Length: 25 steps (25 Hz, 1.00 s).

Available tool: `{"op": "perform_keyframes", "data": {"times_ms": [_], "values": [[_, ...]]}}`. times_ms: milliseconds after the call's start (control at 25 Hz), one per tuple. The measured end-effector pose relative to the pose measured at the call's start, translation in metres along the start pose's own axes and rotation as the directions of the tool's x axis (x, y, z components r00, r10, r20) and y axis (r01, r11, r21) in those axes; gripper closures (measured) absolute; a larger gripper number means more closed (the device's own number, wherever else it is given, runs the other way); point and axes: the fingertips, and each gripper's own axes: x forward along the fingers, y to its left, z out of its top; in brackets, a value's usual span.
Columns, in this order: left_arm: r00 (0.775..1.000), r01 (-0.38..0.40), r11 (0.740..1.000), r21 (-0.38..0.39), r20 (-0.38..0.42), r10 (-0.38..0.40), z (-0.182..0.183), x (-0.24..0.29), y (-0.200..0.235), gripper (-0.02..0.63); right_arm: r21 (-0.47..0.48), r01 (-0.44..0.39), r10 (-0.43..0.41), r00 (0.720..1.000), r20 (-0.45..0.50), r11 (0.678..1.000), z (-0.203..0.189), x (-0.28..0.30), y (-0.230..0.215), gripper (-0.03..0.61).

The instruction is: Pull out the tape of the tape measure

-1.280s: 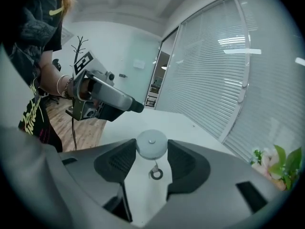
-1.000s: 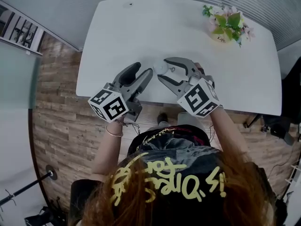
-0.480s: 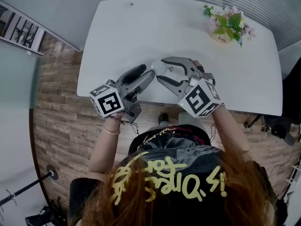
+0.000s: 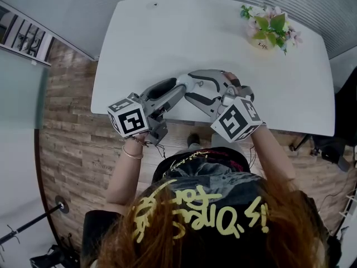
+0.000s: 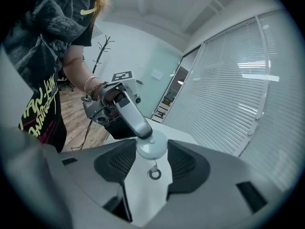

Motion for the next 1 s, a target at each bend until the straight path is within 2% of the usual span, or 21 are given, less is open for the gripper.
{"op": "perform_keyframes", "data": {"times_ms": [240,440,640,1000], "values": [[1.000,0.007,1.000,-0.006,-0.002,-0.007,-0.002,-0.001,-0.001,0.416,-0.021,-0.006,0.005,1.000,-0.010,1.000,0.003,-0.001,0.004,0.365],[1.000,0.009,1.000,-0.021,-0.011,-0.009,-0.002,0.000,-0.001,0.431,-0.062,-0.002,0.001,1.000,-0.021,0.998,0.007,0.000,0.004,0.365],[0.999,0.017,1.000,-0.002,-0.036,-0.017,-0.005,0.002,-0.004,0.456,-0.123,0.002,-0.006,0.999,-0.031,0.992,0.011,0.003,0.006,0.365],[1.000,0.019,1.000,-0.001,-0.003,-0.019,0.003,-0.002,-0.006,0.486,-0.138,0.001,-0.007,0.999,-0.044,0.990,0.012,0.003,0.006,0.365]]}}
